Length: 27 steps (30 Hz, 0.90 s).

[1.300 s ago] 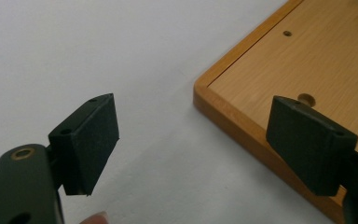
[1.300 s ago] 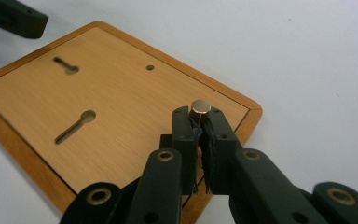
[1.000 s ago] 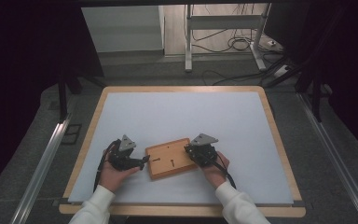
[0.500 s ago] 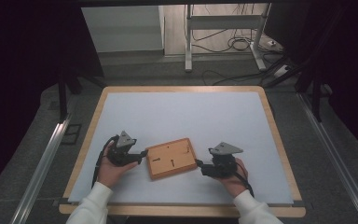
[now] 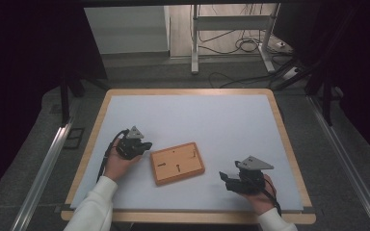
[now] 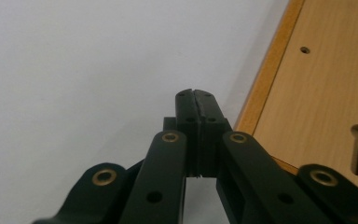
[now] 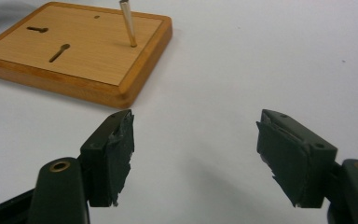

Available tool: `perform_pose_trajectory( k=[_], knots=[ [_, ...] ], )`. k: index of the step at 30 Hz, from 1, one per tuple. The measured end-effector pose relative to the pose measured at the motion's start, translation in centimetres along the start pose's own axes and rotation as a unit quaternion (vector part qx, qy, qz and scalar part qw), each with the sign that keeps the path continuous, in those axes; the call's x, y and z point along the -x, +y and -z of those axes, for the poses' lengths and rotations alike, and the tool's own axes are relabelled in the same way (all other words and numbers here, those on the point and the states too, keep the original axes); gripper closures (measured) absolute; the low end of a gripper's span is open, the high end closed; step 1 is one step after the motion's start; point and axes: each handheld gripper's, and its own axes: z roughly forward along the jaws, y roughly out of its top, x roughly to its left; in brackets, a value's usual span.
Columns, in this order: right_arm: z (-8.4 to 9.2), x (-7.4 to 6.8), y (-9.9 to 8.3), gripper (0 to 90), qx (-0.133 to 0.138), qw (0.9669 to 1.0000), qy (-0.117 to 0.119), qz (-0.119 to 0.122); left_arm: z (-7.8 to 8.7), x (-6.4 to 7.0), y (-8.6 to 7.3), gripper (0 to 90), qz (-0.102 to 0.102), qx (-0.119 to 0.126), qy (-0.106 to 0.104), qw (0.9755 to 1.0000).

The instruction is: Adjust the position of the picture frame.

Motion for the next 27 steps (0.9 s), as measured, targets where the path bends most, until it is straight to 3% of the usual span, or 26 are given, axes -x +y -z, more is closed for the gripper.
perform_pose_trajectory(
  k=[8, 12, 18, 27],
  knots=[
    [0.2, 0.2, -0.3, 26.8, -0.003, 1.0000, -0.006, 0.000, -0.7, 0.6, 0.2, 90.0, -0.022, -0.012, -0.015, 0.9996],
    [0.1, 0.1, -0.3, 26.7, -0.005, 1.0000, -0.007, 0.002, -1.1, 1.0, 0.3, 90.0, -0.039, -0.024, -0.004, 0.9990],
    [0.0, 0.2, -0.3, 26.7, -0.006, 0.9999, -0.007, 0.004, -1.0, 0.9, 0.1, 90.0, -0.039, -0.027, -0.015, 0.9988],
    [-0.2, 0.5, -0.3, 26.7, -0.010, 0.9999, -0.011, 0.002, -0.1, 3.4, -0.5, 90.0, -0.072, -0.036, -0.027, 0.9964]
  ],
)
